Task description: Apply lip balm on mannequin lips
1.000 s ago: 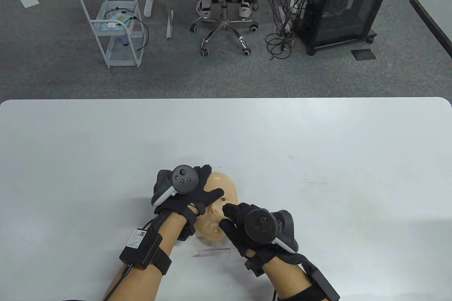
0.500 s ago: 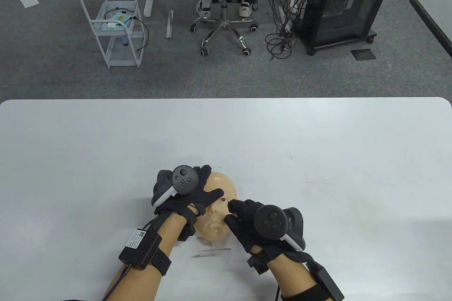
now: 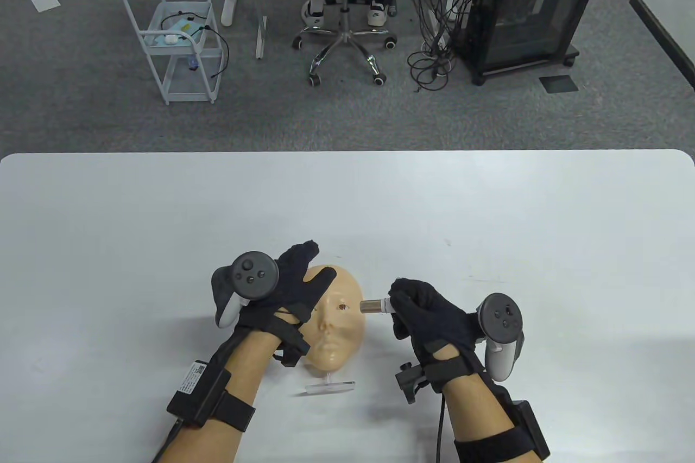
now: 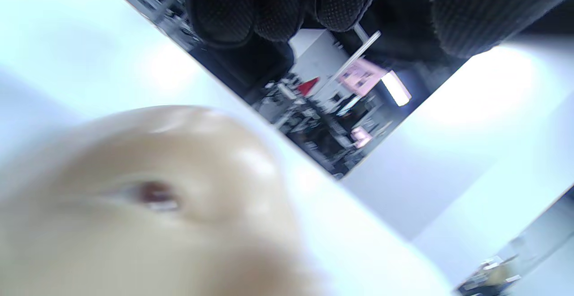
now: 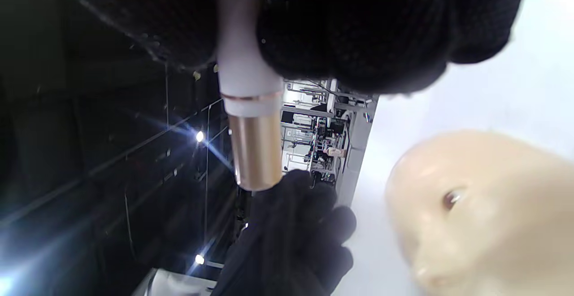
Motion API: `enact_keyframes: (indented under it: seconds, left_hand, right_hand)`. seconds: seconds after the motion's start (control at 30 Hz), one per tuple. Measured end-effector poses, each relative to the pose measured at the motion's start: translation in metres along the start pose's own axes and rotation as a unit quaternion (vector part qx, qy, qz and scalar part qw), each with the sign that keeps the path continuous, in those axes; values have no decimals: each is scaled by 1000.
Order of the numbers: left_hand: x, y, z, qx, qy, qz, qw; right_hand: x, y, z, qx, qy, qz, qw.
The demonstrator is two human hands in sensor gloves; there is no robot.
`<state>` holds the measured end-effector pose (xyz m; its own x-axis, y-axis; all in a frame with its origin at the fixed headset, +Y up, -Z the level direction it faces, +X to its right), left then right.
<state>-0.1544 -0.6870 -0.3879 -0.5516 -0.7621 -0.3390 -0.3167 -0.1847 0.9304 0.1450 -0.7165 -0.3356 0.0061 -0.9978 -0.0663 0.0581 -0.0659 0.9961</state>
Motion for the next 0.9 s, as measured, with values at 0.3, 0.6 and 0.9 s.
enact_keyframes:
  seconds: [0.3,0.6,0.9]
  left_hand:
    - [-42,55,-21,60,101,-83,990]
    - [-43,71,-34,30,113,-103,988]
    - [-27,71,-28,43,212,-55,975]
  right_hand:
    - [12,8,31,-48,-64,44,996]
    - [16,17,55,-82,-52,58,994]
    - [7,16,68,-113,-48,-3,992]
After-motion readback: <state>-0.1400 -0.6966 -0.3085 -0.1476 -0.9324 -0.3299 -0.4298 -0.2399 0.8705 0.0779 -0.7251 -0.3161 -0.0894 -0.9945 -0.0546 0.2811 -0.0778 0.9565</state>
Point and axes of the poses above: the tracker on the back of each hand, its own x axis roughly to the little-finger side, its own y axis roughly from the fingertips to the wrist, z = x × y, the point moved 5 cm from there along -y, roughly from the wrist to the fingertips, and after that the axes turned 3 degrees about -z, right-handed, at the moved point
